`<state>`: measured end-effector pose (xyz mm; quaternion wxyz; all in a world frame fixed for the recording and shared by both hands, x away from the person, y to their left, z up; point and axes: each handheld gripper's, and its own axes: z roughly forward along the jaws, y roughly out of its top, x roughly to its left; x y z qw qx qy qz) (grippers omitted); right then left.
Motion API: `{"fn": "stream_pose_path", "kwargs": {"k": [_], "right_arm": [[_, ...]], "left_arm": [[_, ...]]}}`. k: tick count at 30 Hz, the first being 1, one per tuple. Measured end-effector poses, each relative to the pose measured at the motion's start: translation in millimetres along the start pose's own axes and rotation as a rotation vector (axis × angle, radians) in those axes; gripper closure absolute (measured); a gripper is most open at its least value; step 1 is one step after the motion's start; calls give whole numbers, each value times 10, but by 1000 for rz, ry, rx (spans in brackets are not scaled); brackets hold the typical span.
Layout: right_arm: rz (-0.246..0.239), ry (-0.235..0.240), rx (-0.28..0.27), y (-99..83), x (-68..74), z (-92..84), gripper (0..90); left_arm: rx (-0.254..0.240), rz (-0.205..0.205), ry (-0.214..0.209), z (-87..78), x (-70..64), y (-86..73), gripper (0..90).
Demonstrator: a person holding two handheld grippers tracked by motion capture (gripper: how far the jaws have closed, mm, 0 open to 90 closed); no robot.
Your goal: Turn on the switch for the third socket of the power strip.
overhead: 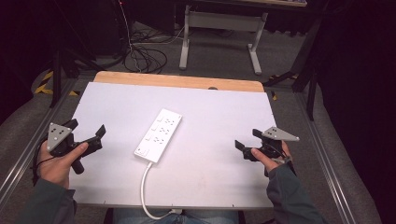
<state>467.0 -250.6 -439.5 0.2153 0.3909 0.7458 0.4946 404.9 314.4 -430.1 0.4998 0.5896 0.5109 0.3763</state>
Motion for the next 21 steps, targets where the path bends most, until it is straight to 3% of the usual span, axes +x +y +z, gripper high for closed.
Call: {"fn": "stream_pose_path", "kwargs": {"k": [10,21], "right_arm": [[-3,-2,1,-1,-4,0,103],[-2,0,3,-1,4,3,103]], "left_arm": [[-2,-1,7,1,0,1,55],[16,-12,23,11,-7,7,121]]}}
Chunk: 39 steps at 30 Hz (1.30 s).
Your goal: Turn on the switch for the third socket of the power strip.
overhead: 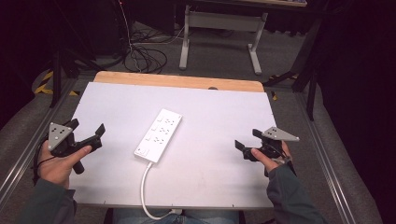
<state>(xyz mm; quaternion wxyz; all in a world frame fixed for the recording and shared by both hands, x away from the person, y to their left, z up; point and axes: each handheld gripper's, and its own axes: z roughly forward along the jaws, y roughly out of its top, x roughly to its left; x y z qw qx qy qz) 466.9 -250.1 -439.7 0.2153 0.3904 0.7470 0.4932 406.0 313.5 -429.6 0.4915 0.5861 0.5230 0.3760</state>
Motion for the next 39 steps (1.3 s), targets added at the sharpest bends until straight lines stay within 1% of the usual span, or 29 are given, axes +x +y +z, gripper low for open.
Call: {"fn": "stream_pose_path", "kwargs": {"k": [6,8,12,17,20,23,24,29,32,34,36,39], "right_arm": [[1,0,1,-3,-3,-2,103],[1,0,1,-3,-3,-1,103],[-1,-3,2,-3,-6,-5,103],[-2,-5,1,-7,-6,-14,103],[-1,-4,-1,-10,-7,-21,103],[0,-5,-1,-12,-8,-25,104],[1,-5,-1,-13,-9,-25,104],[3,-6,-3,-12,-6,-29,104],[-1,-7,-1,-14,-9,-30,104],[1,-6,-3,-14,-7,-33,104],[1,-6,-3,-15,-7,-35,104],[-3,-6,-1,-17,-12,-31,104]], "left_arm": [[9,-6,3,5,10,-3,176],[15,-1,0,6,15,-3,203],[19,-4,0,7,24,-5,278],[17,7,-6,20,19,-9,336],[24,12,-11,21,17,-8,385],[18,8,-11,17,20,4,458],[12,4,-17,20,24,13,474],[20,2,-40,26,21,12,577],[20,9,-40,14,31,23,659],[8,3,-37,8,45,25,728],[5,-4,-35,1,60,29,773],[2,-4,-34,0,74,30,825]]}}
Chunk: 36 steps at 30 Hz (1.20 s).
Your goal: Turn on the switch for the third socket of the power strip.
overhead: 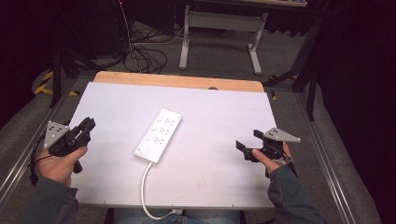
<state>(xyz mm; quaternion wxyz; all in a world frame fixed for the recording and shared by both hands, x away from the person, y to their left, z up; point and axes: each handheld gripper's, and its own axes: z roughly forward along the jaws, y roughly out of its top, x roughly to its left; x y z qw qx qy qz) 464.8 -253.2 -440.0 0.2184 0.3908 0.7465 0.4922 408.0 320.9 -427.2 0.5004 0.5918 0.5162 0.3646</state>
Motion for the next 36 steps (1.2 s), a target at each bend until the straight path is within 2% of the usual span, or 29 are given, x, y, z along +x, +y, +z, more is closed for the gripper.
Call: {"fn": "stream_pose_path", "kwargs": {"k": [4,15,24,32,36], "right_arm": [[4,0,-2,1,3,-2,104],[1,0,-1,0,1,-2,104],[5,-3,-1,-2,7,-11,104],[7,-1,-1,-3,5,-9,106],[8,-1,-3,-4,4,-16,106]], "left_arm": [[15,6,-4,-5,3,5,898],[46,17,-24,15,1,15,900],[49,27,-51,76,-12,67,900],[64,76,-92,161,-94,102,900],[69,93,-98,194,-130,114,900]]}}
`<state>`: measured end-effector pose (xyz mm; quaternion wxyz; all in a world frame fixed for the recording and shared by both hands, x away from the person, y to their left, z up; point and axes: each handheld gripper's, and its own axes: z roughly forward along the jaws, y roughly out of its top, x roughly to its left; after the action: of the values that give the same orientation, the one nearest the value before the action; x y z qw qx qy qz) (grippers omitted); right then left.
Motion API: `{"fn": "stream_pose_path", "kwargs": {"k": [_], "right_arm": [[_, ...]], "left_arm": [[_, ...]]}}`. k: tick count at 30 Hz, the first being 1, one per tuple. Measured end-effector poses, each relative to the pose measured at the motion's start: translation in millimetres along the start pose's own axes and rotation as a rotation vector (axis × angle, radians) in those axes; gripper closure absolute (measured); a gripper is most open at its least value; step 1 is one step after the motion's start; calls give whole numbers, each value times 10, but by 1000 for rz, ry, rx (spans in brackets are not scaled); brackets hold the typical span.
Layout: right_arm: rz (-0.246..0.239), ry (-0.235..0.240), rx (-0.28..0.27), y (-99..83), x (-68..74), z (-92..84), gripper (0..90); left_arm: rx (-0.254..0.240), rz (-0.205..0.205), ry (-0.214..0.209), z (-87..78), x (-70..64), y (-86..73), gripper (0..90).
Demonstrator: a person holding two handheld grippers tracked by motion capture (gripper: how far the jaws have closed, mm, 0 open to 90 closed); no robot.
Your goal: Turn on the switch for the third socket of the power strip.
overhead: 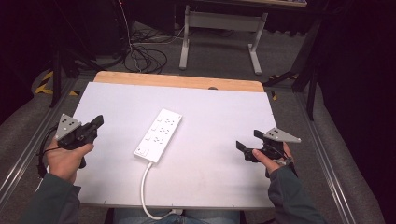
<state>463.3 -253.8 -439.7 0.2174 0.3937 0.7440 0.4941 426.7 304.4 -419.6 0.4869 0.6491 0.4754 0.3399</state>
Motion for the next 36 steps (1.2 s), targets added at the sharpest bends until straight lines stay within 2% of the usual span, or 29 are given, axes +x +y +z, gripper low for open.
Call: {"fn": "stream_pose_path", "kwargs": {"k": [7,22,26,36], "right_arm": [[-4,0,0,-6,-2,-12,106],[-6,-4,2,-13,-6,-24,107],[-7,-6,3,-12,-2,-21,107],[-9,-8,2,-20,-11,-36,107]], "left_arm": [[16,-2,-5,69,-22,18,900],[37,25,-28,211,-95,74,900],[39,14,-27,237,-102,81,900],[60,47,-47,335,-167,103,900]]}}
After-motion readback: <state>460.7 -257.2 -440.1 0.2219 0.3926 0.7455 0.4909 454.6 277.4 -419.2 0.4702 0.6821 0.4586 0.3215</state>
